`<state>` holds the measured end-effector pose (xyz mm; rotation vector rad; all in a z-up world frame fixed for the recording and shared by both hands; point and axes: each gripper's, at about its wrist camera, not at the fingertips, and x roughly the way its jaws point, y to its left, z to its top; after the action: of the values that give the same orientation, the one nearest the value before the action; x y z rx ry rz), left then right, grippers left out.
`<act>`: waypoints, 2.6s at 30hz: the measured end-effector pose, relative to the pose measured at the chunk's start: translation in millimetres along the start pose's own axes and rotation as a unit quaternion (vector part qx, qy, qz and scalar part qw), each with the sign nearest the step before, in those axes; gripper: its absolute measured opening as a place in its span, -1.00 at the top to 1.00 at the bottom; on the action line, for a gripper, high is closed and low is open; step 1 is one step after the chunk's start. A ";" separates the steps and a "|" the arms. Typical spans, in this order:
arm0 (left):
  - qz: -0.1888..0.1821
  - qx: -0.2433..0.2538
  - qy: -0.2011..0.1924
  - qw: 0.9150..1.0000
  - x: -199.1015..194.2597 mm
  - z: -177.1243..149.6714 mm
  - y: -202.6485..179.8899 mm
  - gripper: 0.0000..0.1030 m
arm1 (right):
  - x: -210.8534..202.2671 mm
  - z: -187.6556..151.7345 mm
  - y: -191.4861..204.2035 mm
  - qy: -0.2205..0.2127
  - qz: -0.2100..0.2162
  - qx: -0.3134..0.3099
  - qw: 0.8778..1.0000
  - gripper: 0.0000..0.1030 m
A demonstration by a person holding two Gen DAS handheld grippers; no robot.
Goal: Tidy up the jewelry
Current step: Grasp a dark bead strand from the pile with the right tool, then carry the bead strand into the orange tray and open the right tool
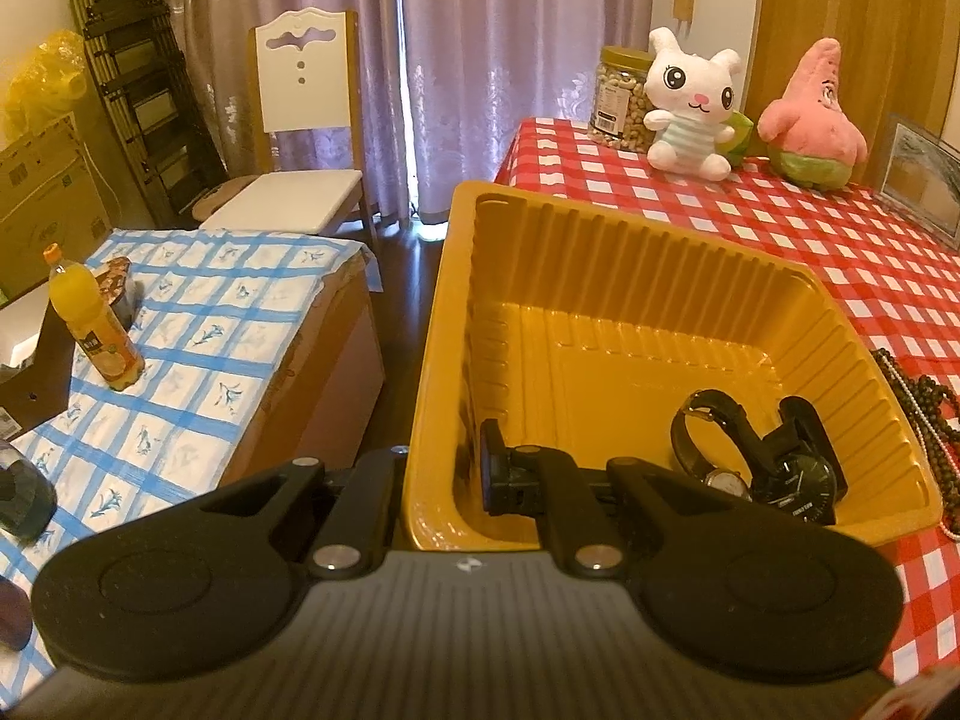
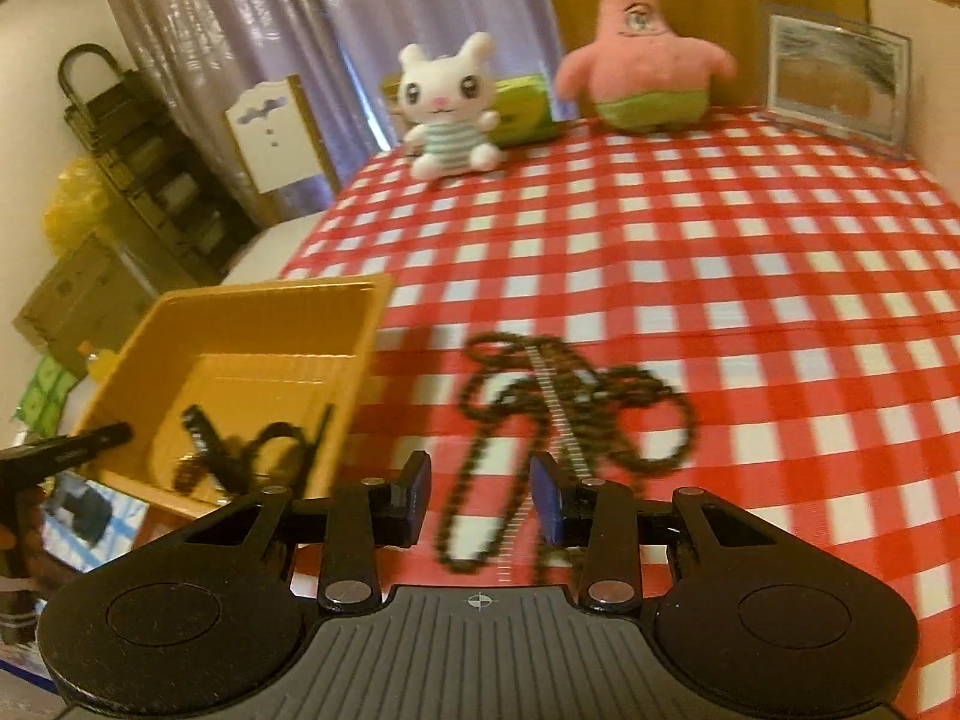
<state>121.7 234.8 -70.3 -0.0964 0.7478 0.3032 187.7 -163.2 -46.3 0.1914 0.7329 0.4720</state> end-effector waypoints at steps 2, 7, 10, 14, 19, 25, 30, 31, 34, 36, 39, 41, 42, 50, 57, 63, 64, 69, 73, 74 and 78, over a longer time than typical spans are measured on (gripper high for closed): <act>0.004 0.000 -0.002 1.000 -1.1 -0.5 -1.5 0.85 | -2.2 -0.5 -8.0 0.001 -0.008 -0.001 1.000 0.26; 0.014 -0.002 -0.003 1.000 -2.4 -1.2 -3.9 0.85 | -0.3 -1.6 -25.2 0.008 -0.022 -0.014 1.000 0.26; 0.020 -0.002 -0.004 1.000 -3.1 -0.4 -5.6 0.85 | 3.4 -3.5 -32.3 0.014 -0.027 -0.025 0.999 0.26; 0.026 -0.003 -0.005 1.000 -3.5 0.4 -7.4 0.84 | 10.6 -4.1 -40.7 0.021 -0.032 -0.038 0.999 0.26; 0.031 -0.006 -0.005 0.999 -2.9 0.5 -9.4 0.83 | 23.4 -3.3 -46.3 0.030 -0.035 -0.070 0.996 0.26; 0.038 -0.010 -0.003 0.999 -3.3 -0.4 -11.4 0.82 | 44.1 -0.2 -50.6 0.044 -0.036 -0.113 0.992 0.27; 0.043 -0.012 -0.002 0.999 -4.1 -1.5 -13.0 0.82 | 62.0 1.2 -49.9 0.054 -0.039 -0.159 0.985 0.27; 0.044 -0.012 -0.003 0.999 -4.3 -1.3 -13.4 0.81 | 65.7 1.1 -48.9 0.055 -0.040 -0.170 0.983 0.27; 0.047 -0.013 -0.002 0.999 -4.6 -1.2 -14.4 0.81 | 75.5 -0.8 -44.6 0.062 -0.038 -0.204 0.976 0.28; 0.049 -0.014 -0.002 0.999 -5.1 -1.3 -14.7 0.81 | 82.0 -3.4 -40.6 0.065 -0.040 -0.227 0.971 0.39; 0.051 -0.015 -0.002 0.999 -5.6 -1.3 -15.9 0.80 | 91.4 -7.1 -35.7 0.069 -0.046 -0.258 0.962 0.75; 0.052 -0.016 -0.001 0.999 -5.8 -1.6 -16.3 0.80 | 92.0 -7.6 -34.5 0.061 -0.044 -0.263 0.962 0.86; 0.052 -0.016 -0.001 0.998 -6.0 -1.6 -16.3 0.80 | 90.4 -6.4 -35.4 0.056 -0.041 -0.258 0.964 0.86; 0.052 -0.016 -0.001 0.999 -6.3 -2.1 -16.1 0.81 | 49.1 22.9 -70.9 -0.004 0.007 -0.082 0.997 0.86; 0.048 -0.016 -0.005 0.999 -8.2 -2.4 -15.4 0.81 | 16.2 41.5 -64.3 -0.043 0.043 -0.031 0.998 0.86; 0.044 -0.017 -0.006 0.999 -8.7 -2.0 -15.5 0.81 | 9.7 51.1 -22.3 -0.049 0.110 -0.034 0.992 0.86; 0.043 -0.017 -0.006 0.999 -8.7 -2.0 -15.6 0.81 | 12.0 51.9 -13.0 -0.048 0.123 -0.036 0.991 0.86; 0.039 -0.020 -0.006 0.999 -8.7 -2.6 -14.0 0.81 | 31.8 53.0 33.3 -0.031 0.187 -0.049 0.981 0.86; 0.035 -0.023 -0.008 0.999 -7.9 -2.6 -14.1 0.81 | 53.6 49.0 64.7 -0.012 0.212 -0.065 0.975 0.86; 0.034 -0.025 -0.008 0.999 -8.0 -2.5 -14.2 0.81 | 60.0 48.5 70.9 -0.007 0.214 -0.066 0.974 0.86; 0.028 -0.029 -0.009 0.999 -8.7 -2.6 -11.9 0.81 | 82.4 46.3 89.2 0.006 0.207 -0.076 0.975 0.86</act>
<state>117.6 220.9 -66.6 -0.1263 0.7244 0.3792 241.5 -45.7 -32.2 0.1992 0.6666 0.9251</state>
